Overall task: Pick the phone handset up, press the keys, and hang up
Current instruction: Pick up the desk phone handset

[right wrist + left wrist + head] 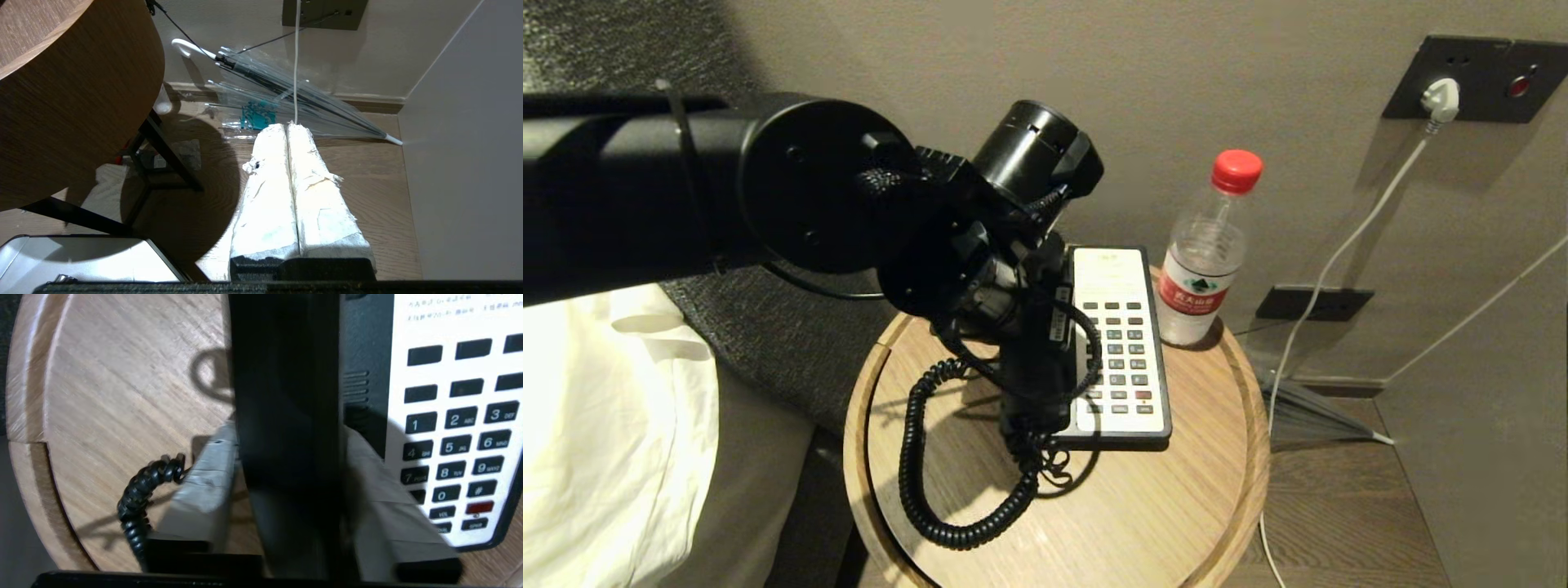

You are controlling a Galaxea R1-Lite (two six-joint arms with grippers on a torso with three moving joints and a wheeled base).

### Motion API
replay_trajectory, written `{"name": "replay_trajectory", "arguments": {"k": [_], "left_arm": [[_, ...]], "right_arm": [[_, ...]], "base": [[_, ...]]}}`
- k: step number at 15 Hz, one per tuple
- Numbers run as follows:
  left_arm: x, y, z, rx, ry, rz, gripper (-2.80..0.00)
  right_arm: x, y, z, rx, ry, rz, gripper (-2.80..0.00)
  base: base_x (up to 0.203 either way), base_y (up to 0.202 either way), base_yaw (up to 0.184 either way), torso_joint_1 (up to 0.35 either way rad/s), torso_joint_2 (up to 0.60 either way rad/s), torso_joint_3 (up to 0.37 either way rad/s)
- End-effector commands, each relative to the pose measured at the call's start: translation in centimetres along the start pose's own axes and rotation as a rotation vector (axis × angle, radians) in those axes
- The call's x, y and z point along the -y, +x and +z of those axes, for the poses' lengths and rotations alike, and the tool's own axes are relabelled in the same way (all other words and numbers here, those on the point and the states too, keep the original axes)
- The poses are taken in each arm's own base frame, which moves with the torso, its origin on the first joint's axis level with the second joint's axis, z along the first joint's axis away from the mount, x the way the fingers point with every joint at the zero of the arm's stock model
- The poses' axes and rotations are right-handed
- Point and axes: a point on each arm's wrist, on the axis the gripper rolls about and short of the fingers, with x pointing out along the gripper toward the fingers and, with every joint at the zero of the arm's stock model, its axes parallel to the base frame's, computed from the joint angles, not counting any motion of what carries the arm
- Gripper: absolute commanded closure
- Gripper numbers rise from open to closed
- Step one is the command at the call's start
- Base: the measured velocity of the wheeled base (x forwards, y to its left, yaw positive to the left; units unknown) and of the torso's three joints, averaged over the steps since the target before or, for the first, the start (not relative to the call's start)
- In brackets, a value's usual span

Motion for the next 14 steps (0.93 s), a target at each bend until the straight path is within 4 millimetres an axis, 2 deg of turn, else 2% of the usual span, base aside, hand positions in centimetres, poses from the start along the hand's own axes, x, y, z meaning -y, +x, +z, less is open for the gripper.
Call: {"name": "replay_trajectory", "arguments": {"k": [1, 14], "left_arm": [[0.3, 0.5, -0.1, -0.009, 0.003, 0.005, -2.8], [0.7, -1.2, -0.2, 0.016, 0.008, -0.026, -2.8]], "right_arm": [[0.0, -0.1, 0.0, 0.01, -0.001, -0.001, 0.0], [0.0, -0.1, 0.0, 0.01, -0.001, 0.001, 0.0]], "base": [[0.0, 0.0, 0.0, 0.0, 0.0, 0.0], [0.0, 0.0, 0.0, 0.0, 0.0, 0.0]]}}
